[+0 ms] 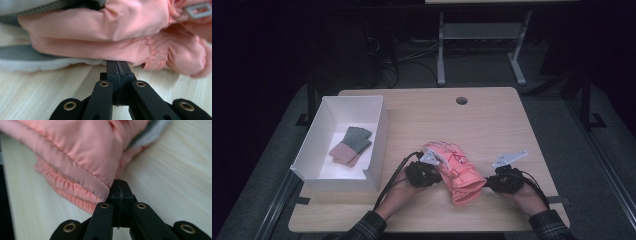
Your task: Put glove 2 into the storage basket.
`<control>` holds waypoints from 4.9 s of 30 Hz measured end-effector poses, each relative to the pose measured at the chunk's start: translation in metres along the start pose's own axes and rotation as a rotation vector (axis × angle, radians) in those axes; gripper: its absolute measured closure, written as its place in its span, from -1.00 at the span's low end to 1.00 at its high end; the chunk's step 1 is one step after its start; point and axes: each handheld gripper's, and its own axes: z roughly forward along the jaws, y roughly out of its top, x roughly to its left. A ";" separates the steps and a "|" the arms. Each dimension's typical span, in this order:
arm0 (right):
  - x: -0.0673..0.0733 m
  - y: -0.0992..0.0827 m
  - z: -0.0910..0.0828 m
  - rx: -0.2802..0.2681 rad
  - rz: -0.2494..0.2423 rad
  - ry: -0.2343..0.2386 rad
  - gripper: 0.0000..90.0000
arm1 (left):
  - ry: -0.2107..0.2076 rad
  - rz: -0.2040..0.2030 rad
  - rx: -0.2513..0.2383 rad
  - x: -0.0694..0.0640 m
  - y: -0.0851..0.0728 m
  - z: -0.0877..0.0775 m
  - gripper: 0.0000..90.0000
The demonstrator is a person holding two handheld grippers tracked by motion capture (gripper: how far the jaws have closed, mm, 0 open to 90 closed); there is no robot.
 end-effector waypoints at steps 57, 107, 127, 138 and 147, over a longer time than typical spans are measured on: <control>0.026 0.033 0.018 -0.135 -0.051 -0.062 1.00 | 0.028 -0.076 -0.028 0.029 -0.011 -0.031 0.99; 0.034 0.039 0.053 -0.028 -0.101 -0.107 1.00 | -0.220 -0.265 0.019 0.046 0.015 0.016 -0.71; 0.034 0.039 0.053 -0.036 -0.116 -0.103 1.00 | -0.342 -0.291 0.029 0.050 0.014 0.015 0.14; 0.036 0.034 0.023 -0.114 -0.114 -0.097 0.73 | -0.345 -0.292 0.023 0.048 0.017 0.008 0.27; 0.023 0.016 -0.004 -0.161 -0.049 -0.125 -0.04 | -0.347 -0.287 0.005 0.044 0.023 -0.003 0.29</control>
